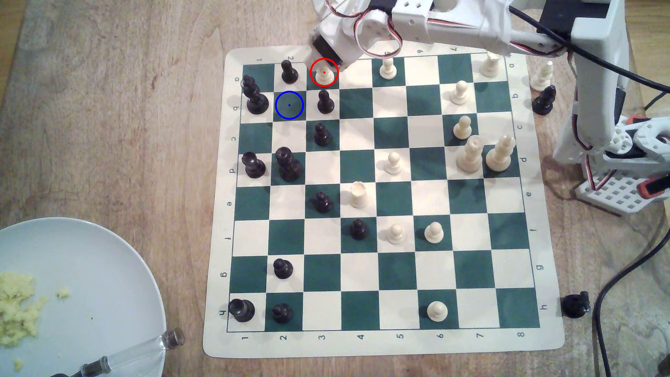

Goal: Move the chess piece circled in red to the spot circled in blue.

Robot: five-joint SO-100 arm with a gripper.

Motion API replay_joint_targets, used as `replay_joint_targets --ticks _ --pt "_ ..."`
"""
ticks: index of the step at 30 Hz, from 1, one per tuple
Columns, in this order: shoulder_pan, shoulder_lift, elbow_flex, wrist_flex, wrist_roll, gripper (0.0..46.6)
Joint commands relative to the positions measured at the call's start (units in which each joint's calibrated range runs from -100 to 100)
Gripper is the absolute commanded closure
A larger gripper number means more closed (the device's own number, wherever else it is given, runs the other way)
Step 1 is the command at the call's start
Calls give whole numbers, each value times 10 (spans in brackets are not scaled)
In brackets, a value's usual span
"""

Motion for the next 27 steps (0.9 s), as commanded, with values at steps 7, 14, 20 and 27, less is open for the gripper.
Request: replay_joint_targets --ticks 7,14,20,27 --pt "-3 -14 -28 8 6 366" --pt "-4 -8 -23 11 10 366" --pt "-7 -2 -22 10 10 365" --pt "-11 4 -22 3 10 366"
